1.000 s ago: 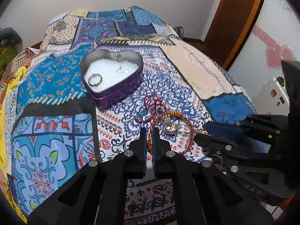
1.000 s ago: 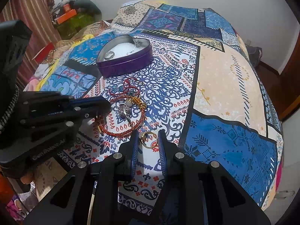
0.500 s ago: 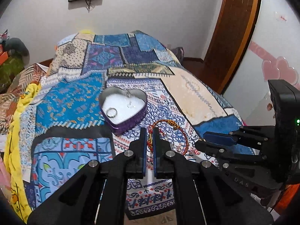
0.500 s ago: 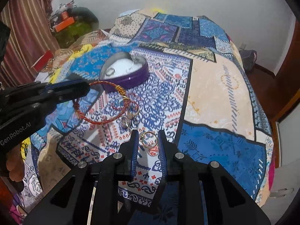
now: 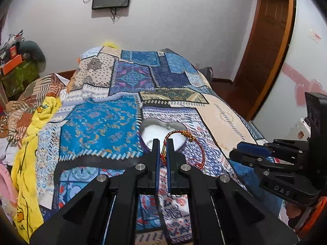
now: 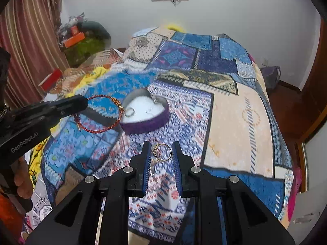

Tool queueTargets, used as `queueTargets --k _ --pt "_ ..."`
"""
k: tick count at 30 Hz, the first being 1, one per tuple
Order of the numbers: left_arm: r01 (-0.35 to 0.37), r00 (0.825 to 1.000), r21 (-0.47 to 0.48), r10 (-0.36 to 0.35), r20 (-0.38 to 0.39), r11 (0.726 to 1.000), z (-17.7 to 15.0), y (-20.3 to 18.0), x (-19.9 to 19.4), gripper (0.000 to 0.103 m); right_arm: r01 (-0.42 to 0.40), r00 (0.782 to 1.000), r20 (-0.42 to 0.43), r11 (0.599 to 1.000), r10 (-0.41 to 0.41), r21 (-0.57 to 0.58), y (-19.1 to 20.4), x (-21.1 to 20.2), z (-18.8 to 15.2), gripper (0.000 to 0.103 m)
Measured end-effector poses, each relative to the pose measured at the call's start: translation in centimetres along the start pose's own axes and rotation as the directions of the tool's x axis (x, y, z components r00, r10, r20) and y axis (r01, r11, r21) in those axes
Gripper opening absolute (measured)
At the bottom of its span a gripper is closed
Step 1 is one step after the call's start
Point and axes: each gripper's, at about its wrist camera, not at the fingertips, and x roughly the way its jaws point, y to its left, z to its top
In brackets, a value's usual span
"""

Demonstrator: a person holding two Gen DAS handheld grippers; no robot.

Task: Organize jewelry
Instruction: 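Carry the bracelet and gold ring over the heart tin with both tools, then open both tools to drop the bracelet and gold ring into the tin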

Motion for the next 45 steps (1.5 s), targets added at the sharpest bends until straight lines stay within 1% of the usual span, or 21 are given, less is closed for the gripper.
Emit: queueTargets --k 4,9,20,26,34,39,42,45 --pt "-0.015 1.000 -0.015 0.015 0.011 1.000 0.8 1.0 0.7 0.004 -0.009 1.000 0.017 1.000 0.009 -0.004 0.2 0.3 1.1 0.019" --pt "-0.021 1.000 -0.030 0.021 0.007 0.999 1.4 2.0 2.1 0.004 -0.021 0.999 0.028 1.000 0.021 -0.004 0.4 1.0 2.4 0.019" --pt "-0.012 0.999 -0.027 0.011 -0.046 1.000 1.4 2.7 6.2 0.004 -0.037 0.999 0.033 0.999 0.038 -0.023 0.4 3.2 4.8 0.019" --pt "-0.008 0.997 -0.020 0.007 -0.073 1.000 1.5 2.7 8.2 0.004 -0.045 0.999 -0.002 0.998 0.045 -0.039 0.6 5.2 5.2 0.019" --pt "-0.001 0.994 -0.003 0.001 -0.109 1.000 1.4 2.8 10.3 0.004 -0.068 0.995 -0.076 0.996 0.064 -0.050 0.5 7.9 5.3 0.019" --pt "0.016 0.992 -0.002 -0.016 -0.129 1.000 1.2 2.7 10.9 0.004 -0.072 0.992 -0.108 0.995 0.065 -0.064 0.5 9.0 5.5 0.019" --pt "0.026 0.991 -0.010 -0.027 -0.134 1.000 1.1 2.8 11.1 0.004 -0.090 0.988 -0.135 0.994 0.082 -0.057 0.3 9.5 5.5 0.019" --pt "0.030 0.990 -0.019 -0.032 -0.139 0.999 1.1 3.1 11.3 0.004 -0.091 0.985 -0.149 0.994 0.082 -0.054 0.2 9.9 5.5 0.019"
